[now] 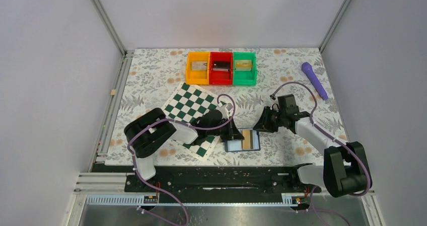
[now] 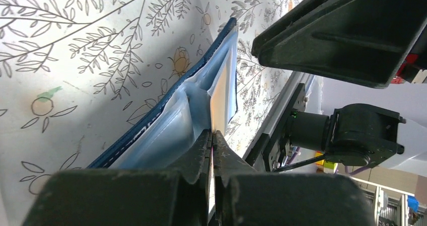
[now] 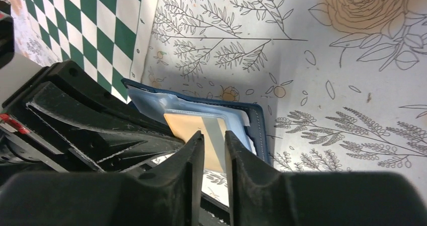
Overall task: Take the credit cards out of the card holder
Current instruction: Remove the credit card from the card holder.
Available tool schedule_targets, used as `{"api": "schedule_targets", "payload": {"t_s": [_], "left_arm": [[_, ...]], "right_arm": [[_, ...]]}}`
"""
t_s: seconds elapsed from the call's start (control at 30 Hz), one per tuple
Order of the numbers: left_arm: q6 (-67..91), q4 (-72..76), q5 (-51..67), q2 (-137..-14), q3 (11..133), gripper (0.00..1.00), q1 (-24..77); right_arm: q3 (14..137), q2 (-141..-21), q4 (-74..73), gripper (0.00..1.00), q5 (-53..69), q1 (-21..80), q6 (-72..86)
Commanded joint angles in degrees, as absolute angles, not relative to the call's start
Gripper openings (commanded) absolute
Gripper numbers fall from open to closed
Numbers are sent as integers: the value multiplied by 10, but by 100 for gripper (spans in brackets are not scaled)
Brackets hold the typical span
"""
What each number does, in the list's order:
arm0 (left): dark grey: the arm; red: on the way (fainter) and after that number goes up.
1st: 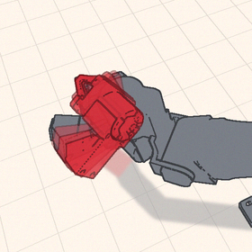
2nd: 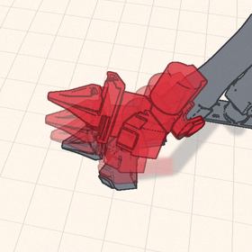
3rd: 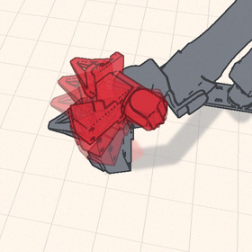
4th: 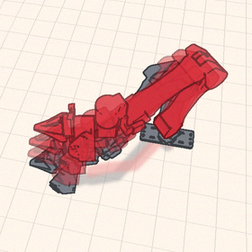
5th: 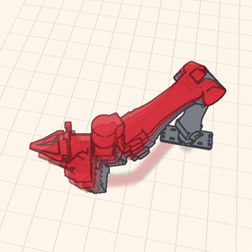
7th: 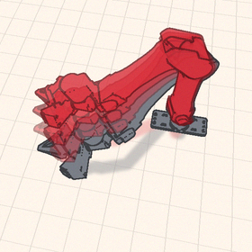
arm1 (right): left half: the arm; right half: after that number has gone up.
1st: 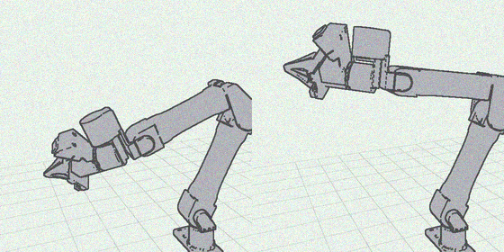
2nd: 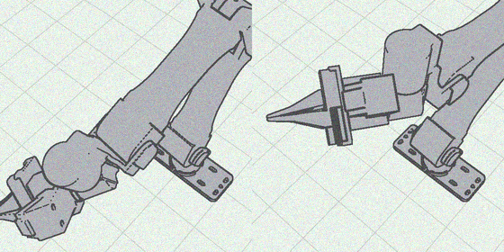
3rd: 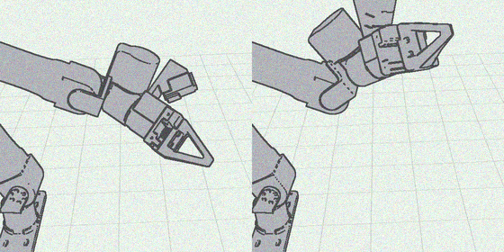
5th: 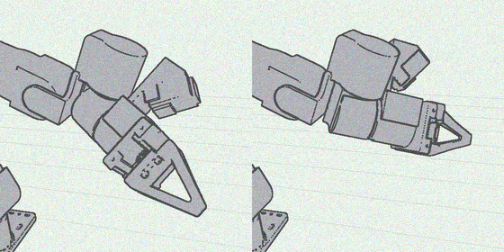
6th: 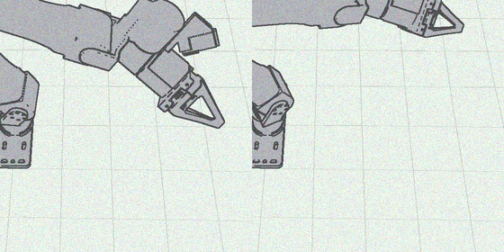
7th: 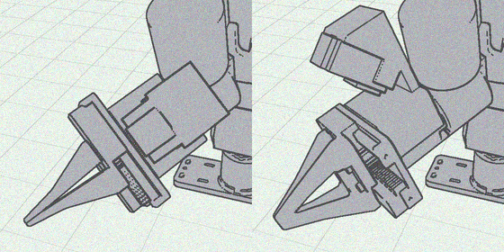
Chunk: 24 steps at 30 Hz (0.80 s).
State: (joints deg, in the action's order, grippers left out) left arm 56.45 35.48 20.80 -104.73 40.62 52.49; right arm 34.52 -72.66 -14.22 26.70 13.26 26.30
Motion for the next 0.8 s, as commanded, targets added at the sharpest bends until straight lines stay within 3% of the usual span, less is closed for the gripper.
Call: {"api": "schedule_targets", "payload": {"t_s": [0.0,0.23,0.43,0.77], "left_arm": [[552,389,242,-1047,428,0,524],[564,445,265,-1058,412,0,522],[601,549,296,-1083,390,0,511],[594,541,295,-1088,377,0,498]], "right_arm": [[354,-726,-132,31,286,135,274],[345,-754,-117,42,309,135,262],[338,-776,-89,41,342,134,259],[317,-796,-54,45,353,132,275]]}}
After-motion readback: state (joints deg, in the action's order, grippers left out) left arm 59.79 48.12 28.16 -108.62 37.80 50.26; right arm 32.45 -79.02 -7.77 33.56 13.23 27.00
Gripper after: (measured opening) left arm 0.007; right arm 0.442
